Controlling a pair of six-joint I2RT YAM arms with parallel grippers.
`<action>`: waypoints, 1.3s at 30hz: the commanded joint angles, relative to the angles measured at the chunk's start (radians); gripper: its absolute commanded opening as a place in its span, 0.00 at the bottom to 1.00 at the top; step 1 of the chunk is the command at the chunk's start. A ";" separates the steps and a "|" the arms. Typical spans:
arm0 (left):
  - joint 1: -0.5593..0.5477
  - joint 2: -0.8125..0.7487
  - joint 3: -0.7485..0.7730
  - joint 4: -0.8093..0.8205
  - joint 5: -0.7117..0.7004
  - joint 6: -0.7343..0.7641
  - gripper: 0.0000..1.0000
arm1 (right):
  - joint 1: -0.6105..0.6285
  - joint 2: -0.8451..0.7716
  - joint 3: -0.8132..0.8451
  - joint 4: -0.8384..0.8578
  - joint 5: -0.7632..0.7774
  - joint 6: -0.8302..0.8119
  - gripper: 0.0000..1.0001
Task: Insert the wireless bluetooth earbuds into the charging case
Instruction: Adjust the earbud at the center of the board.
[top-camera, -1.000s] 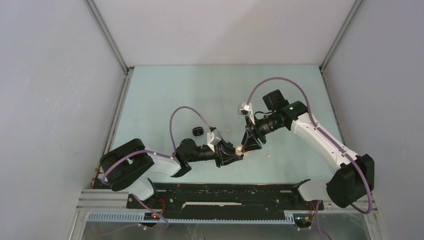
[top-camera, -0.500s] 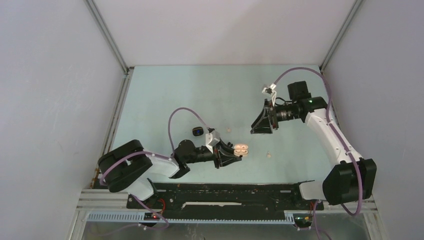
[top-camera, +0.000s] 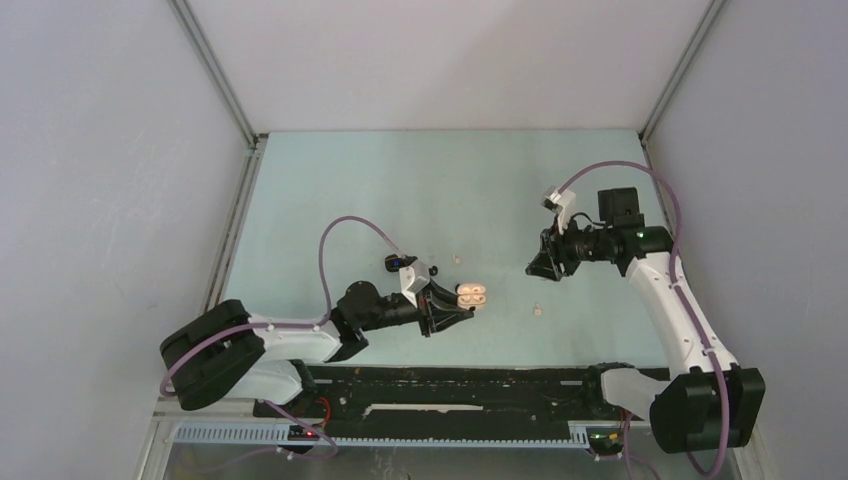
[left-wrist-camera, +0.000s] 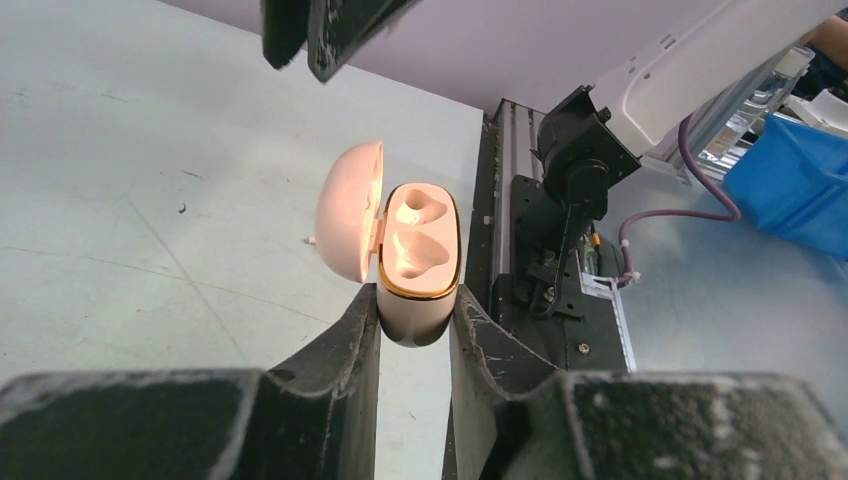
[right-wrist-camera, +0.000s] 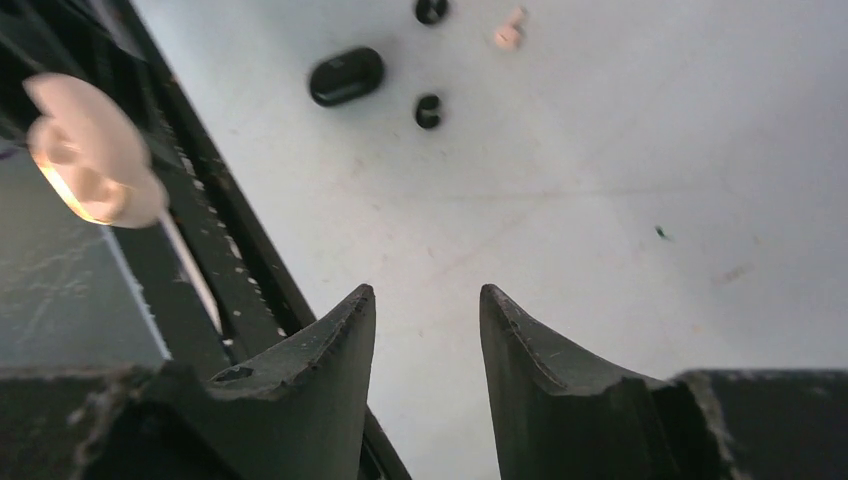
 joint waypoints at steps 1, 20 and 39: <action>-0.003 -0.052 -0.012 -0.017 -0.037 0.025 0.00 | -0.004 -0.050 -0.060 0.051 0.227 -0.019 0.46; -0.017 -0.159 -0.138 0.007 -0.074 0.062 0.00 | 0.187 0.260 -0.162 0.157 0.645 0.001 0.52; -0.029 -0.096 -0.115 0.027 -0.071 0.059 0.00 | 0.278 0.279 -0.219 0.170 0.711 -0.059 0.57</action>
